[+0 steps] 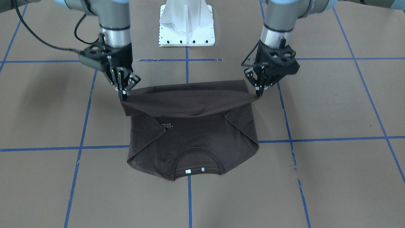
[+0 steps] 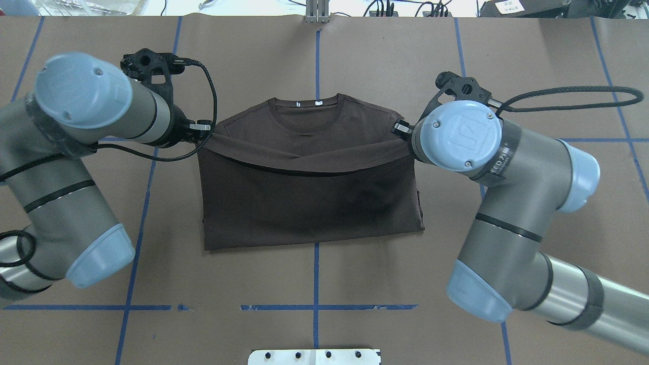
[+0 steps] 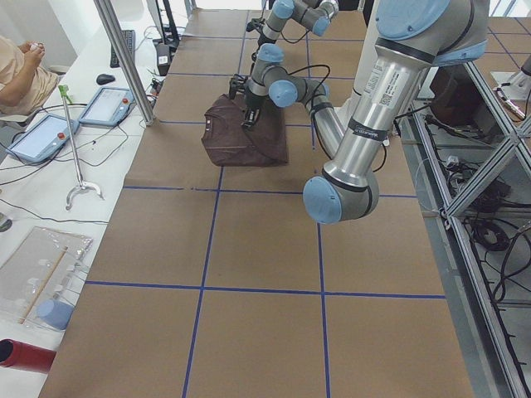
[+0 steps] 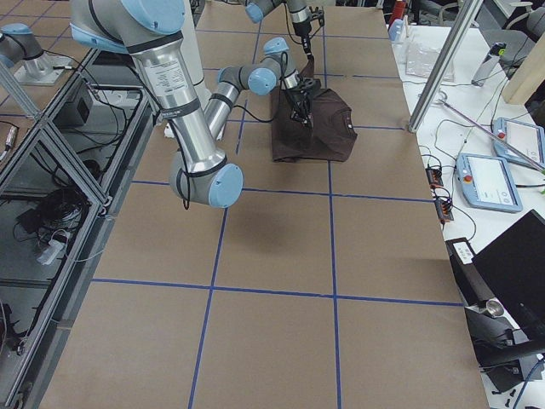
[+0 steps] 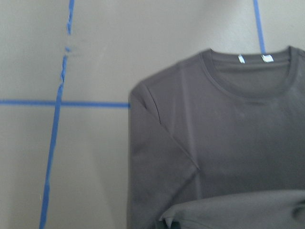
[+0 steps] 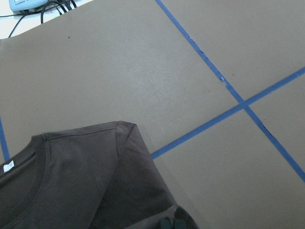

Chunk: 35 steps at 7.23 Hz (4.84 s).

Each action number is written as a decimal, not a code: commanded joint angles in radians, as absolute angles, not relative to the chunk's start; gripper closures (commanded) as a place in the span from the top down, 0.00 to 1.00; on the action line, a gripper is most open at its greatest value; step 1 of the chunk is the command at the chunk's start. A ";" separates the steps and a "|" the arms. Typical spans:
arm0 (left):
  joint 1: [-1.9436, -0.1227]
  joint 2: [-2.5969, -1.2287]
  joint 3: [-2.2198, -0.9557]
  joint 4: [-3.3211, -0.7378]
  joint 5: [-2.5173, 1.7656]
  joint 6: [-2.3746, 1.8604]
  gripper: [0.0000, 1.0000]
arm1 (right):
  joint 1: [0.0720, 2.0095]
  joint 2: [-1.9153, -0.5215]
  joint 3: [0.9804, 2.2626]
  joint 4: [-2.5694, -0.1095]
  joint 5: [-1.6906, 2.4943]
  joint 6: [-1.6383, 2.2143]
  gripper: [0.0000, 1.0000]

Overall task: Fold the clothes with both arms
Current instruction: 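Lift the hem with both grippers and fold it toward the collar, then lower the hem near the collar and open both grippers, then grasp the folded shirt edge with the left gripper and drag it farther away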

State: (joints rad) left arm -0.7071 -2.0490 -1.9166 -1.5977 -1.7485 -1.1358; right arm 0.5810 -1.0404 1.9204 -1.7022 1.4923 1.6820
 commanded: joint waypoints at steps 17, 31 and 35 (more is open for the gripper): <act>-0.456 -1.772 -1.896 -2.028 -1.702 -1.380 0.59 | 0.759 -1.005 1.605 -1.359 1.735 1.261 1.00; -0.840 -2.013 -1.435 -2.046 -1.686 -0.924 0.00 | 0.756 -1.003 1.603 -1.359 1.733 1.275 1.00; -0.933 -2.399 -0.838 -2.353 -1.689 -0.891 0.00 | 0.755 -0.993 1.603 -1.359 1.735 1.278 1.00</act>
State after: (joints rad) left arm -0.9200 -2.3392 -0.9216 -2.3102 -1.6878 -0.8946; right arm 0.7558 -0.9968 1.6029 -1.3591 1.7344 1.2764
